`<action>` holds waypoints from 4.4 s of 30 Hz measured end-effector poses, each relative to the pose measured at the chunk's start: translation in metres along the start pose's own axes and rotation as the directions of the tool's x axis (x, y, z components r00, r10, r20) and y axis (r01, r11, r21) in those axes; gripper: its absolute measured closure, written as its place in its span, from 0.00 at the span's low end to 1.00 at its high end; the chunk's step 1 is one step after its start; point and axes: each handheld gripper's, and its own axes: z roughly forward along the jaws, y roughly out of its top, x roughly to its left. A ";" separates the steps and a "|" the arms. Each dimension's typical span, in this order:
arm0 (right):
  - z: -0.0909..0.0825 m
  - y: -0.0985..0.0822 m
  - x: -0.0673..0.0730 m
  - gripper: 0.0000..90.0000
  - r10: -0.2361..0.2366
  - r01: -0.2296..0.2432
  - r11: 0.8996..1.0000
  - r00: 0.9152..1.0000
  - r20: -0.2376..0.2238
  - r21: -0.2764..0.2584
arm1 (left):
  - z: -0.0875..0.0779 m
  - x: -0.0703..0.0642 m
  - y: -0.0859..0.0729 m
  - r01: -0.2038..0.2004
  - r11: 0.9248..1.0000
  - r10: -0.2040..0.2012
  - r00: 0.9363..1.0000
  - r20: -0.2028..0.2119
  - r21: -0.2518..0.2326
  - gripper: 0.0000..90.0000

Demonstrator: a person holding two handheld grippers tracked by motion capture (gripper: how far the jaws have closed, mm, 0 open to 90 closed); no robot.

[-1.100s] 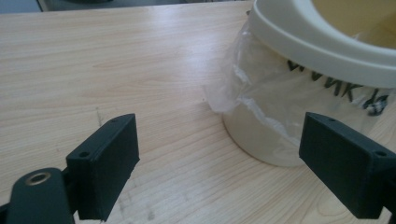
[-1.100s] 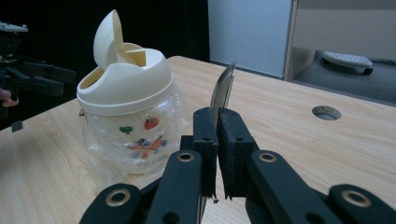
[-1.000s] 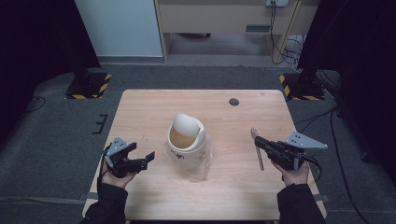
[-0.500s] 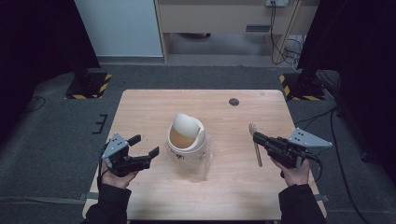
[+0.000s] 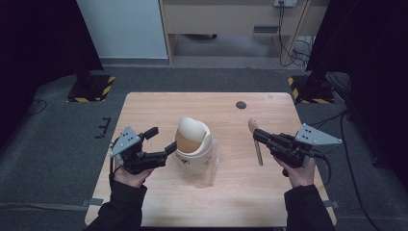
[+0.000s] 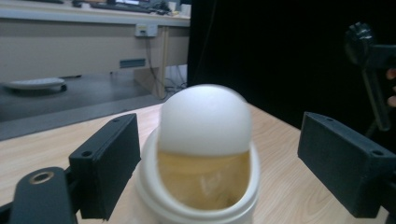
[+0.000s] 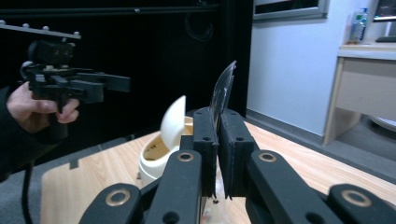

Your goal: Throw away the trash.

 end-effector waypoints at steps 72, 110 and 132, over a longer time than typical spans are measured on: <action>0.015 -0.011 0.018 0.96 -0.006 0.002 1.000 0.985 -0.172 -0.024 | 0.116 -0.088 0.030 0.140 0.990 -0.122 0.906 0.406 -0.015 0.50; 0.015 -0.014 0.012 0.82 0.053 -0.070 0.995 0.976 -0.209 -0.072 | 0.114 -0.085 0.028 0.247 0.969 -0.221 0.815 0.535 0.023 0.92; -0.001 -0.048 -0.025 0.29 0.092 -0.093 0.996 0.991 0.099 0.010 | 0.063 -0.050 0.037 0.167 0.984 -0.130 0.908 0.399 -0.059 0.93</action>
